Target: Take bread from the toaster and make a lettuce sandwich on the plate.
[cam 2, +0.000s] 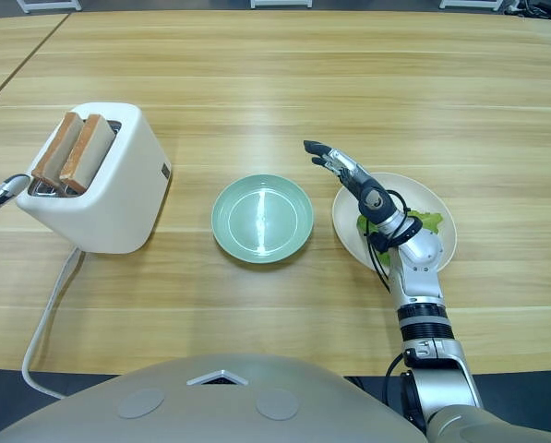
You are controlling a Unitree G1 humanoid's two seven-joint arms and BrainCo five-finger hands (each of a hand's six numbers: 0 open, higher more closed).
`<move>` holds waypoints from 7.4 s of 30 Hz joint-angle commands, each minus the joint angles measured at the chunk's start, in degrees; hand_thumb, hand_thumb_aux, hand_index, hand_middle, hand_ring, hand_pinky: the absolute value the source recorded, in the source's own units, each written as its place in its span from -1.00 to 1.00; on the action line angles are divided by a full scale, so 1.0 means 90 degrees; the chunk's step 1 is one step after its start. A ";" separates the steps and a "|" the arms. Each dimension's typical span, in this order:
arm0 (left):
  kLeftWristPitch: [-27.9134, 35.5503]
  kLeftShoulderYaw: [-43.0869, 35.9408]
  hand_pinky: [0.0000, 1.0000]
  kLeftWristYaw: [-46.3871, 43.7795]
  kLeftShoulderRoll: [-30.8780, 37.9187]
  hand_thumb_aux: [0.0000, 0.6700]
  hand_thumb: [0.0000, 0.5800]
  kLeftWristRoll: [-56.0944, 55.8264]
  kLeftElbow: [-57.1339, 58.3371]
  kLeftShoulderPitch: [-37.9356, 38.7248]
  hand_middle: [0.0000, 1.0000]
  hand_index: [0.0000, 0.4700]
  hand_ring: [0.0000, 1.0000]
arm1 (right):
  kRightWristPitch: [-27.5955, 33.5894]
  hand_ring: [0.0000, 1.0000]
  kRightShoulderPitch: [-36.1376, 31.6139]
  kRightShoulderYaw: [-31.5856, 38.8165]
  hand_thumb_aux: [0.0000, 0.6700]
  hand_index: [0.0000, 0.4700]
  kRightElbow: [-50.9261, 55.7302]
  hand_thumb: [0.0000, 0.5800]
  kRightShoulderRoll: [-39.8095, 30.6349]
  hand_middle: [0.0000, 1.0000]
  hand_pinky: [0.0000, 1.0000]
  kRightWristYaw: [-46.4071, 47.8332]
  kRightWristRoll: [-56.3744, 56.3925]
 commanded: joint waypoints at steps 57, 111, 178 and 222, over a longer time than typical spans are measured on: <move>-0.0314 -0.0521 -1.00 0.0341 -0.0017 1.00 1.00 -0.0059 0.0673 -0.0582 -1.00 1.00 -1.00 | -0.0046 -1.00 0.0056 -0.0018 -1.00 -1.00 -0.0140 -1.00 0.0001 -1.00 -1.00 -0.0164 -0.0122; -0.1504 -0.7082 -1.00 0.2684 -0.1197 1.00 1.00 0.5071 0.2414 -0.3149 -1.00 1.00 -1.00 | -0.0089 -1.00 -0.0374 0.0219 -1.00 -1.00 0.0191 -1.00 0.0222 -1.00 -1.00 -0.0054 -0.0282; -0.1468 -0.4619 -1.00 0.0204 -0.2061 -1.00 -1.00 -0.1274 -0.0665 0.0335 -1.00 -1.00 -1.00 | -0.0842 -1.00 -0.0498 0.1352 1.00 1.00 0.1536 1.00 -0.4590 -1.00 -1.00 -0.5356 -0.7792; -0.1529 -0.4555 -1.00 0.0089 -0.2173 -1.00 -1.00 -0.1313 -0.0493 0.0293 -1.00 -1.00 -1.00 | -0.0440 -1.00 -0.0650 0.1623 1.00 1.00 0.1012 1.00 -0.4622 -1.00 -1.00 -0.6637 -0.7802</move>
